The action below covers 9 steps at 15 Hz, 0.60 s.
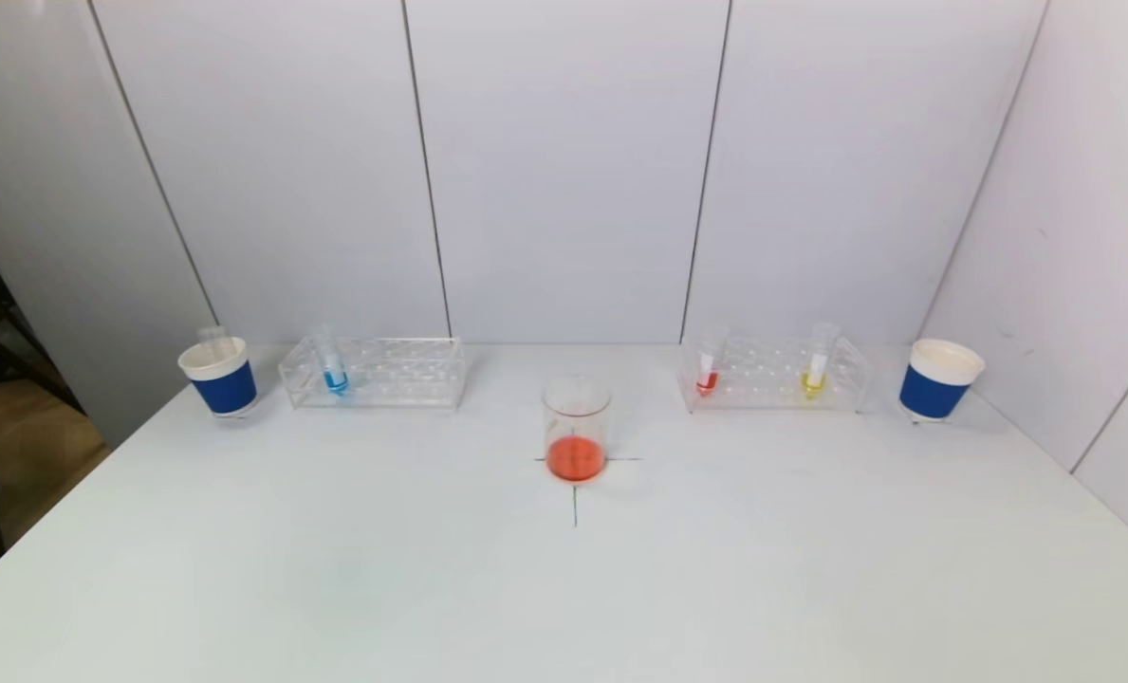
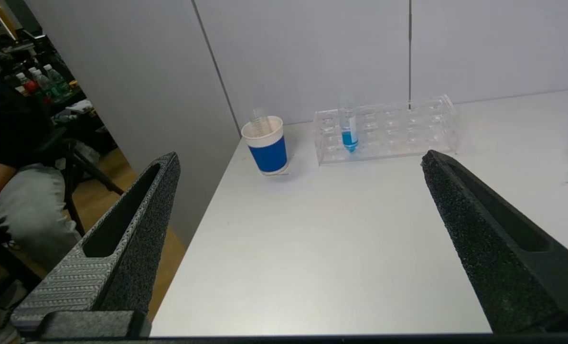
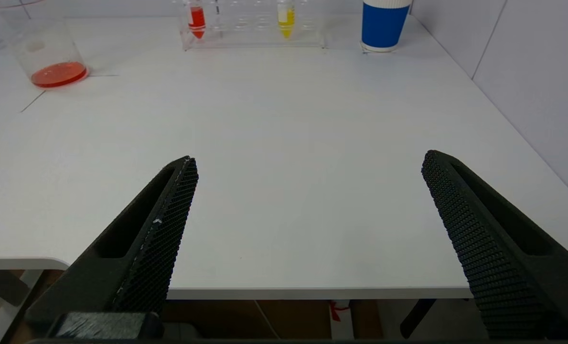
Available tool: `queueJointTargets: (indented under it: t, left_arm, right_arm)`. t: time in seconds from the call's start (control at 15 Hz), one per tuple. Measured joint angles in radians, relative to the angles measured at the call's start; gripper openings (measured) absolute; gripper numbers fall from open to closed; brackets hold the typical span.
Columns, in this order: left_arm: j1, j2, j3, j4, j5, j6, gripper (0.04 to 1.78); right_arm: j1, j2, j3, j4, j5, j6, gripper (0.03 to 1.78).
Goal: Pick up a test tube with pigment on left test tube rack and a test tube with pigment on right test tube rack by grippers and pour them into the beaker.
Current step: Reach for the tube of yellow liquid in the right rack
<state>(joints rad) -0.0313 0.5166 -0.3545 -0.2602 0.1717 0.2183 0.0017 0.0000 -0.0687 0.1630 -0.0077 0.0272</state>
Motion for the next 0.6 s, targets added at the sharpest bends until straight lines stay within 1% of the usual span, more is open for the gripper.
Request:
queueJointTargets:
  t: [0.2,0.33,0.47,0.6]
  left_arm:
    - [0.012,-0.271,0.030,0.263,-0.006,0.002,1.76]
    - [0.020,-0.404,0.102,0.377,-0.024,-0.030,1.76]
    - [0.025,-0.468,0.177,0.392,-0.061,-0.120,1.76]
    - [0.027,-0.497,0.242,0.376,-0.129,-0.153,1.76]
  right_arm:
    - [0.000,0.000,0.000,-0.001,0.000,0.000,1.71]
    - [-0.001,0.000,0.000,-0.001,0.000,0.000,1.71]
    - [0.000,0.000,0.000,0.000,0.000,0.000,1.71]
    - [0.000,0.000,0.000,0.000,0.000,0.000,1.71]
